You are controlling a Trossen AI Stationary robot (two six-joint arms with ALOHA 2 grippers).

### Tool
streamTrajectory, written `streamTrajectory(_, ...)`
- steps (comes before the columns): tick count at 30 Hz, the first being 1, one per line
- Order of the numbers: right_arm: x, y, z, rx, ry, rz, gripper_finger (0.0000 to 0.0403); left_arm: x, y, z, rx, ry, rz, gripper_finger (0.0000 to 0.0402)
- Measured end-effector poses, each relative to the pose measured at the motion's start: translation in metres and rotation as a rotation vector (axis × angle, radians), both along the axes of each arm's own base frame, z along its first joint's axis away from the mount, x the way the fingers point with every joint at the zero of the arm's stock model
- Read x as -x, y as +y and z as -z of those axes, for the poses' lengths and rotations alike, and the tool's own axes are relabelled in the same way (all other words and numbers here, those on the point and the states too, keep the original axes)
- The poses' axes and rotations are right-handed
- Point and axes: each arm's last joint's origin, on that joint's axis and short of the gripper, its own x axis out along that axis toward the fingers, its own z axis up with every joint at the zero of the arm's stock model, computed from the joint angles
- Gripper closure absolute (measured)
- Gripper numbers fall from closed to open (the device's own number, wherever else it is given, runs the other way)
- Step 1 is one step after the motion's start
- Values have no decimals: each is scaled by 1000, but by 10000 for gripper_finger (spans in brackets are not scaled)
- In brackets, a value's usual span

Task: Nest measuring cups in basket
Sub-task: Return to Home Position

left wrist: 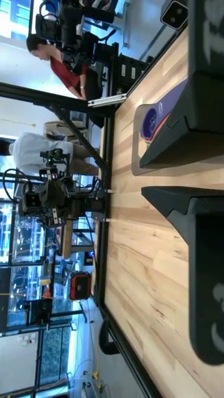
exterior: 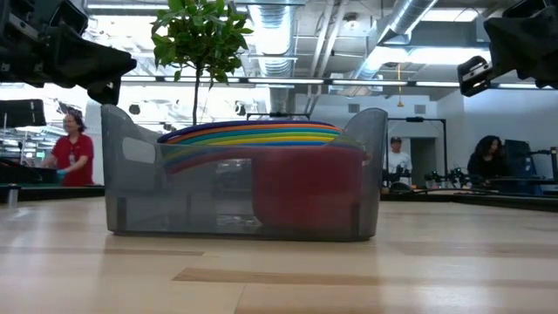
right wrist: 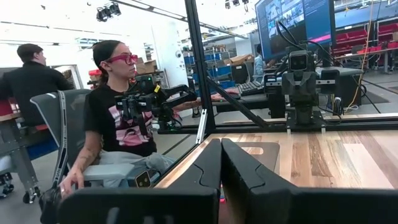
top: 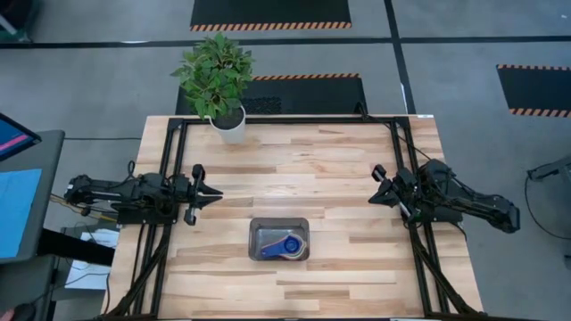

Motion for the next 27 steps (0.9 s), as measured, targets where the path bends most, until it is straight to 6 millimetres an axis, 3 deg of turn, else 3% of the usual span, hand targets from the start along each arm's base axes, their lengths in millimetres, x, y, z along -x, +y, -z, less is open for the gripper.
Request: streamTrajectory(27, 0, 0, 0, 0, 1, 0, 369, 0, 0, 0, 0, 1, 0, 356)
